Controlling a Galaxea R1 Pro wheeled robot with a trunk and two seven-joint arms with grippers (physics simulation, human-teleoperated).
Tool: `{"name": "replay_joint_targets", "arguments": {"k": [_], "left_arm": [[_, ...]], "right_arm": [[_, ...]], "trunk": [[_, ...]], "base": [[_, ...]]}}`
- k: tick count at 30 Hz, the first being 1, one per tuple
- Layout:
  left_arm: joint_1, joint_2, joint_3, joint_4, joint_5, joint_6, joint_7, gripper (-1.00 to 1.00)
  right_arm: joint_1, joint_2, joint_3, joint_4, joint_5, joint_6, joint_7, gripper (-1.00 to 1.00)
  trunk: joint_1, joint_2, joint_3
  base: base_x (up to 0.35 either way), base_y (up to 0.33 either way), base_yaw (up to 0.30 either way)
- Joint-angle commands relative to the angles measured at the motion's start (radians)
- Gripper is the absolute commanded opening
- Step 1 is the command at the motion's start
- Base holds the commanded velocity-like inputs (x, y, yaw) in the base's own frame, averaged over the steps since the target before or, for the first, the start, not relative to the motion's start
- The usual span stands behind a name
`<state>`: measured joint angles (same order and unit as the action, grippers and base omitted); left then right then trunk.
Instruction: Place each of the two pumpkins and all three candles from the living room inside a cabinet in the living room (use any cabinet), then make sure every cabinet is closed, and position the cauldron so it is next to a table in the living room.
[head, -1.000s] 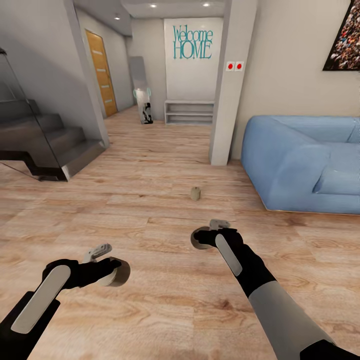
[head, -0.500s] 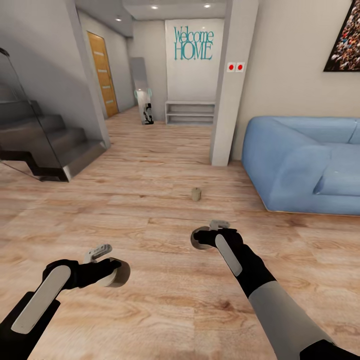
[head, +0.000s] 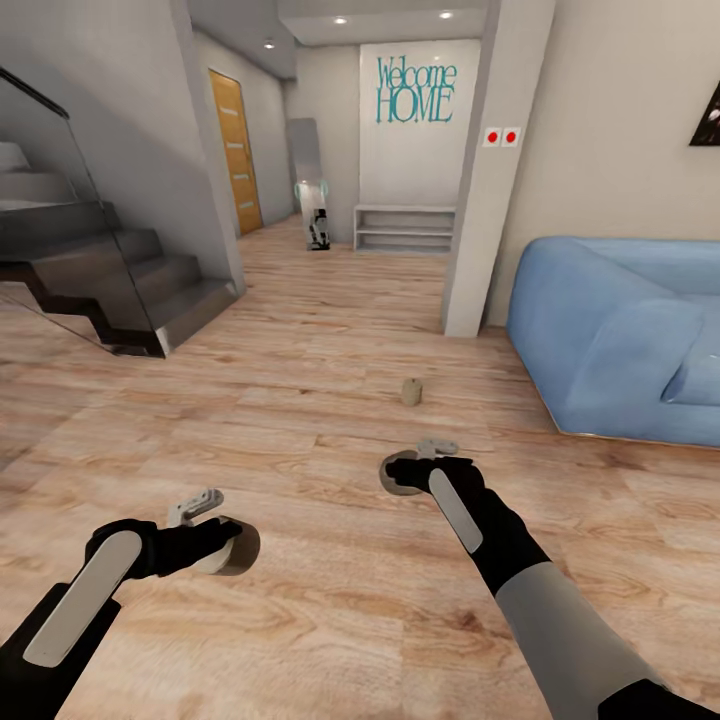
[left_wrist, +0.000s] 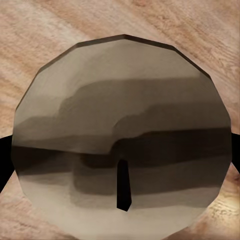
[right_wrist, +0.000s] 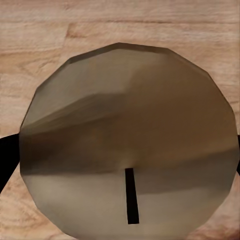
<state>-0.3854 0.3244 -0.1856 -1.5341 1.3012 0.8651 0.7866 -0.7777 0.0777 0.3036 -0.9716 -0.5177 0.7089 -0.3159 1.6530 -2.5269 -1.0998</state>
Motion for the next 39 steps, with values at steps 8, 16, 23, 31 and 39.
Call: {"name": "replay_joint_targets", "arguments": {"k": [8, 16, 23, 31, 39], "left_arm": [[-0.001, 0.001, -0.002, 0.000, 0.011, 0.000, 0.010, -1.00], [-0.001, 0.000, -0.005, 0.000, 0.011, 0.000, 0.010, -1.00], [-0.001, -0.001, -0.006, 0.000, 0.011, 0.000, 0.010, -1.00], [-0.001, -0.001, -0.006, 0.000, 0.012, 0.000, 0.010, -1.00], [0.000, -0.001, -0.006, 0.000, 0.012, 0.000, 0.008, -1.00]], "right_arm": [[-0.001, -0.002, 0.002, 0.000, -0.012, -0.015, -0.009, -1.00], [-0.001, -0.002, 0.003, 0.000, -0.011, -0.022, -0.009, -1.00], [0.000, 0.000, 0.005, 0.004, -0.006, -0.026, -0.009, -1.00], [-0.001, 0.002, 0.004, 0.007, -0.009, -0.027, -0.009, -1.00], [-0.001, 0.002, 0.005, 0.007, -0.010, -0.027, -0.009, -1.00]], "trunk": [[0.000, 0.000, 0.001], [0.000, 0.000, 0.007], [0.000, 0.000, 0.007], [0.000, 0.000, 0.007], [0.000, 0.000, 0.007]], "base": [[0.000, 0.000, 0.017], [0.000, 0.000, 0.222], [-0.003, 0.000, 0.287], [-0.136, -0.007, 0.292], [-0.061, -0.016, 0.292]]}}
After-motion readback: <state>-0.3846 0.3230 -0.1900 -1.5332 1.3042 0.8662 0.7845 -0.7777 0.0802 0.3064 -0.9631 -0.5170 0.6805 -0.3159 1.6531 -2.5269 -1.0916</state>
